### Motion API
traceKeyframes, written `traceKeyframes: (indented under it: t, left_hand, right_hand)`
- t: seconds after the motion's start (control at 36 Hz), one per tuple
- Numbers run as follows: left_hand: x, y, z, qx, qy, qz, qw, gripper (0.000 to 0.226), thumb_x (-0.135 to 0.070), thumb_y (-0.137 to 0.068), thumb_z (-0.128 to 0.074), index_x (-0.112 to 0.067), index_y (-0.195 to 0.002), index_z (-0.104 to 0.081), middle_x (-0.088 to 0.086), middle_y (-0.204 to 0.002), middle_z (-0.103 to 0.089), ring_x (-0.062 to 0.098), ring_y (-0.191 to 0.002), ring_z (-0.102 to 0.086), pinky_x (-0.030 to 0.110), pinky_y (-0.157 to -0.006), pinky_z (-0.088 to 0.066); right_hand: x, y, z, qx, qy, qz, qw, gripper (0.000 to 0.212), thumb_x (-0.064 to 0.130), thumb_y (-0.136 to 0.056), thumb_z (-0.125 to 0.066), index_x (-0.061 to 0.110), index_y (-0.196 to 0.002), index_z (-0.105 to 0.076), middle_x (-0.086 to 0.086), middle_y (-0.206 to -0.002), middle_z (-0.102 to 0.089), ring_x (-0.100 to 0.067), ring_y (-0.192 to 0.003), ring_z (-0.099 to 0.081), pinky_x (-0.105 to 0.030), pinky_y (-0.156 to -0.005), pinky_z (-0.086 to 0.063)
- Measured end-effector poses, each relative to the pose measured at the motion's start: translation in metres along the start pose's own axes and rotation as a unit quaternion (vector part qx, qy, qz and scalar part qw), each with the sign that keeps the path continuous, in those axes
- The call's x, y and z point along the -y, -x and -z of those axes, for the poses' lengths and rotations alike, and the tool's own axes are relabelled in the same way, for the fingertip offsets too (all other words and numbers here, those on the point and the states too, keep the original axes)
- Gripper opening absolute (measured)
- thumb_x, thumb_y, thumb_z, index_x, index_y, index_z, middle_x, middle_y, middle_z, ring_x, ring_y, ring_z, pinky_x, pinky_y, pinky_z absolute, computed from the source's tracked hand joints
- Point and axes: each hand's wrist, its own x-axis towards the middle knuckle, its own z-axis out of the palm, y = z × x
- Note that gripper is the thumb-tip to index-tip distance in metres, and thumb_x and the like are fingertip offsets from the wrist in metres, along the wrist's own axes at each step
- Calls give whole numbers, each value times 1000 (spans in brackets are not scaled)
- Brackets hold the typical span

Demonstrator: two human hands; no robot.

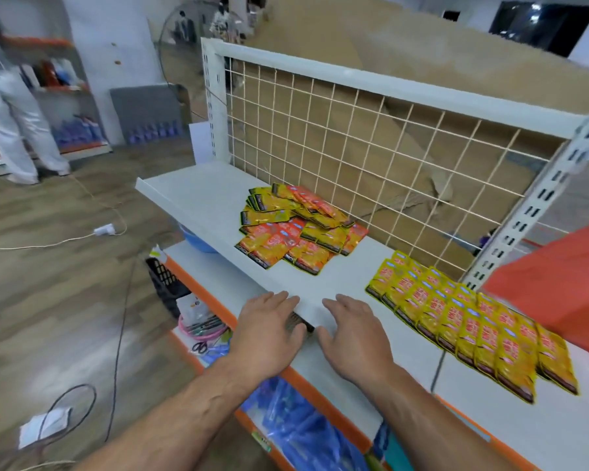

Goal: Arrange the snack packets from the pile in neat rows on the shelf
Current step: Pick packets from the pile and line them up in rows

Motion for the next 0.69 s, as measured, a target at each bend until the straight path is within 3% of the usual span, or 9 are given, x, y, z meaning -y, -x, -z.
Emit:
traceKeyframes:
  t: [0.11,0.22,0.33,0.44,0.53,0.69]
  left_hand:
    - [25,-18,-7,-8,11,3,1000,53,-49,-78,-46,-17,-111,-74,4,-111,-72,25,-98,-68,38,-91,-52]
    - [49,-46,-12,-24,26,9,999,49,-45,-76,-50,-16,-108,-72,2,-102,-72,23,-93,-66,31,-90,-41]
    - [73,-76,-12,-6,55,21,998,46,-42,-80,-52,-16,-114,-68,-1,-108,-70,22,-100,-63,33,-92,-48]
    - [93,-106,-12,-12,69,52,996,36,-35,-82,-55,-19,-113,-66,-4,-107,-67,17,-103,-57,25,-92,-41]
    - [109,-133,-14,-7,65,82,994,29,-28,-84,-56,-18,-109,-65,-2,-102,-65,22,-100,-58,31,-88,-44]
    - [137,-170,-19,19,40,127,991,42,-31,-84,-61,-18,-124,-60,6,-110,-65,30,-106,-57,36,-92,-44]
  right_hand:
    - [15,-34,-8,7,3,7,1000,56,47,-95,-50,29,-147,-42,4,-154,-38,-18,-142,-29,-33,-116,-28]
    - [28,-76,-15,19,-18,13,1000,51,43,-93,-52,25,-141,-50,1,-141,-52,-21,-130,-44,-34,-106,-38]
    - [40,-122,-24,33,-59,20,997,46,41,-94,-52,23,-136,-54,2,-135,-56,-18,-125,-51,-32,-99,-42]
    - [54,-161,-34,29,-64,40,997,32,46,-95,-51,20,-112,-61,-1,-108,-66,-24,-105,-60,-35,-80,-48]
    - [62,-182,-40,15,-37,41,998,32,51,-95,-46,22,-100,-56,-2,-95,-65,-25,-93,-63,-36,-67,-45]
    - [69,-195,-45,0,-20,12,1000,35,50,-96,-42,19,-111,-50,-5,-101,-64,-27,-94,-63,-33,-63,-33]
